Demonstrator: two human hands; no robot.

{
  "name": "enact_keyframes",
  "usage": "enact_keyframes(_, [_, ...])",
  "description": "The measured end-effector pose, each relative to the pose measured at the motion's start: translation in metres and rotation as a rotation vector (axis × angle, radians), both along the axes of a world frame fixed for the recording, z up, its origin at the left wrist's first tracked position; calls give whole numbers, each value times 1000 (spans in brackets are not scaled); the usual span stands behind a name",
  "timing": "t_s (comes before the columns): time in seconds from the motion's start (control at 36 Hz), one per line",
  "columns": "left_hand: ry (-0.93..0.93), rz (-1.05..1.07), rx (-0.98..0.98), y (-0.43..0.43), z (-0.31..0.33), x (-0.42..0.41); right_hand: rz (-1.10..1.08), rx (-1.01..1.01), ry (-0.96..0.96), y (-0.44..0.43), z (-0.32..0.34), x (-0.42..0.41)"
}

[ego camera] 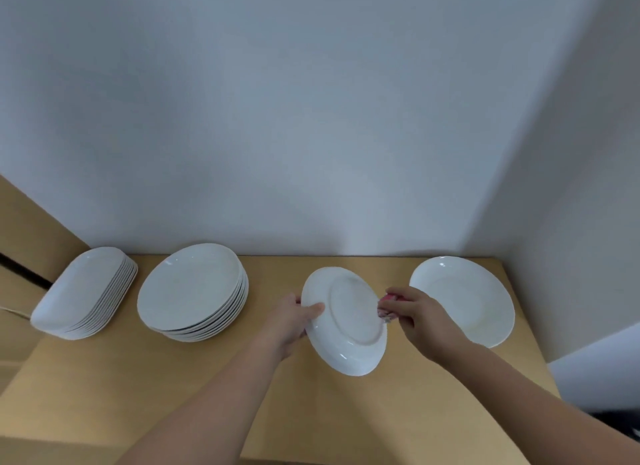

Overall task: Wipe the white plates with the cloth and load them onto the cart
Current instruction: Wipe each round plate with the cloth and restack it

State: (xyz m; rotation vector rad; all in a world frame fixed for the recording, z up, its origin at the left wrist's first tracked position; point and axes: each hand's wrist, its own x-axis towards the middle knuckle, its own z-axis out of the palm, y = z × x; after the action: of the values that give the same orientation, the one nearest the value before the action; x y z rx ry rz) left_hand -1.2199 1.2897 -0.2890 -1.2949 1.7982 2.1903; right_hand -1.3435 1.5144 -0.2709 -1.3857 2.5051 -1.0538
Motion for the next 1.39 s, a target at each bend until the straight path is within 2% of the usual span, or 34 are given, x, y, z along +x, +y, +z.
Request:
enact_keyframes(0.17, [92, 29, -145, 3, 40, 1, 15, -73, -13, -10, 29, -16])
enact_keyframes(0.25, [153, 49, -289, -6, 72, 6, 59, -102, -16, -22, 43, -17])
enact_keyframes(0.36, [177, 43, -577, -25, 115, 23, 106, -80, -1, -36, 53, -16])
enact_keyframes(0.5, [67, 38, -1040, -54, 139, 49, 150, -42, 18, -56, 60, -13])
enact_keyframes(0.67, [-55, -81, -1349, -83, 130, 89, 221, -37, 42, -88, 64, 2])
enact_keyframes(0.83, [-202, -262, -1450, -100, 111, 119, 278, -67, 34, -116, 63, 23])
enact_keyframes(0.92, [-235, -289, -1488, -108, 98, 128, 304, -104, 43, -128, 63, 32])
enact_keyframes(1.39, [-325, -443, -1421, -148, 32, 133, 196, -48, 106, -137, 55, 41])
